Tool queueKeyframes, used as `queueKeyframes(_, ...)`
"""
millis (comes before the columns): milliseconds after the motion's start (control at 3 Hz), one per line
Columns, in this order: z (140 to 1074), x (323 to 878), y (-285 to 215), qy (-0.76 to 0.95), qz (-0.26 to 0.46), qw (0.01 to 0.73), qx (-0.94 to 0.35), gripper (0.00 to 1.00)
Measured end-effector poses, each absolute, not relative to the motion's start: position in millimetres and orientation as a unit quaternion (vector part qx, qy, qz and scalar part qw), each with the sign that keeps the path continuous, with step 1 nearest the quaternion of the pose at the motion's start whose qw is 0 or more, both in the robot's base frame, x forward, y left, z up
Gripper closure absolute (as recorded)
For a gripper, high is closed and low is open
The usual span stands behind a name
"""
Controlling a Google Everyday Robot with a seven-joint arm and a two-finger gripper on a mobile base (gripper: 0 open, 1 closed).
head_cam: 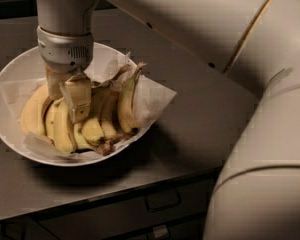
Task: Pick banana from white bowl
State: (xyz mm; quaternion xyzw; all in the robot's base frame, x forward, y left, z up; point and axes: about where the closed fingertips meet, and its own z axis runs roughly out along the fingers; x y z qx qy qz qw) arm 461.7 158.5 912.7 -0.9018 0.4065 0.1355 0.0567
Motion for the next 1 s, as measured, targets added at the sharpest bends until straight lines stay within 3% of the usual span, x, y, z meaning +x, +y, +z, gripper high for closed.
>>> queueKeyframes(333, 912.3, 461.7, 158.7, 0.405, 0.138, 0.055, -0.902, 0.49)
queueKeyframes(1000, 911.1, 462.2, 159.6, 0.401, 0.143, 0.053, -0.903, 0.49)
